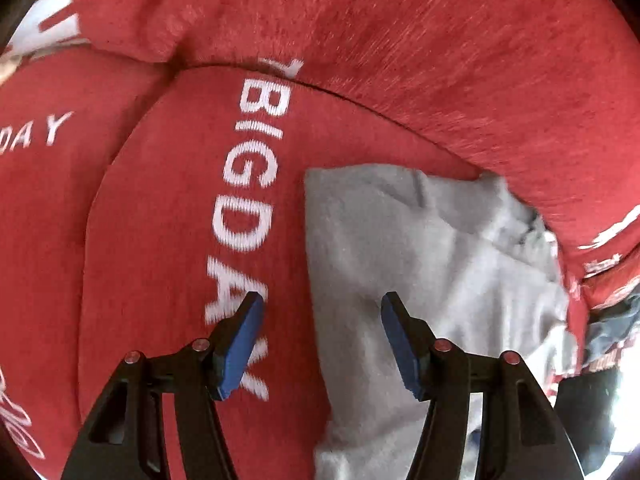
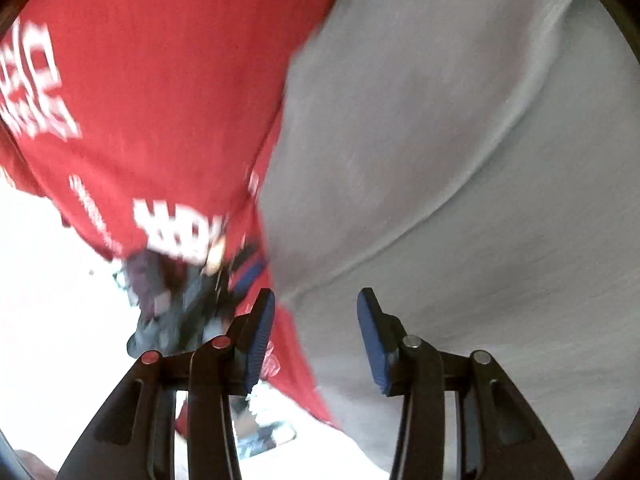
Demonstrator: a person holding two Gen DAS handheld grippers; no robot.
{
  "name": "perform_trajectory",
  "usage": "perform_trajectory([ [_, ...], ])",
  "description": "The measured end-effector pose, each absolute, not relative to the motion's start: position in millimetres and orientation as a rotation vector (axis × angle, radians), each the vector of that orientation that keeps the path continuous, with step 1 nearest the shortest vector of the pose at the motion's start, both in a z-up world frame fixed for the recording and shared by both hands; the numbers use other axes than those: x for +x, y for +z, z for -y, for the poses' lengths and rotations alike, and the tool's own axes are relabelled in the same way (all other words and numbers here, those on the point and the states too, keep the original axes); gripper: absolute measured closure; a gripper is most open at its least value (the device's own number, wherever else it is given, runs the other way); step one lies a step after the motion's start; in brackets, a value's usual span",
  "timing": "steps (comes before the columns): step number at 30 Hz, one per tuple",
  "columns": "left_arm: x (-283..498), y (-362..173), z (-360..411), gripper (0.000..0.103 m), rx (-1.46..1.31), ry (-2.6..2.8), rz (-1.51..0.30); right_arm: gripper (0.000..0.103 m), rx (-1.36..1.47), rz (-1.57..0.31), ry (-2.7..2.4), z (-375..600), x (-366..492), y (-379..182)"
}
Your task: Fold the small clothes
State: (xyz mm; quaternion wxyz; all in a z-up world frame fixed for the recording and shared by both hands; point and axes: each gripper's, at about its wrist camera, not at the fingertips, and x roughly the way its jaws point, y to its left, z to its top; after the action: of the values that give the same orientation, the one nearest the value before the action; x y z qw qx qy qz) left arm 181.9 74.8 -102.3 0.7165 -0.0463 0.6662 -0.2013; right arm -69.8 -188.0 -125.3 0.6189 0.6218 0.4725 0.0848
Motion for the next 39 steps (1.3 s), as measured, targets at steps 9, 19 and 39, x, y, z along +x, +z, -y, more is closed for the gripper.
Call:
perform_trajectory([
  [9,187,-97,-72,0.092,-0.061,-0.5,-1.431,0.086,1.499,-1.076,0.218,101,-6,-163],
  [19,185,-88,-101,0.093,0.047,-0.407,-1.353,0.095,1.4,-1.101,0.261,68,22,-161],
  [39,102,-53,-40,0.016,0.108,-0.391,-1.274,0.049,1.383,-0.955,-0.349,330,-128,-132],
])
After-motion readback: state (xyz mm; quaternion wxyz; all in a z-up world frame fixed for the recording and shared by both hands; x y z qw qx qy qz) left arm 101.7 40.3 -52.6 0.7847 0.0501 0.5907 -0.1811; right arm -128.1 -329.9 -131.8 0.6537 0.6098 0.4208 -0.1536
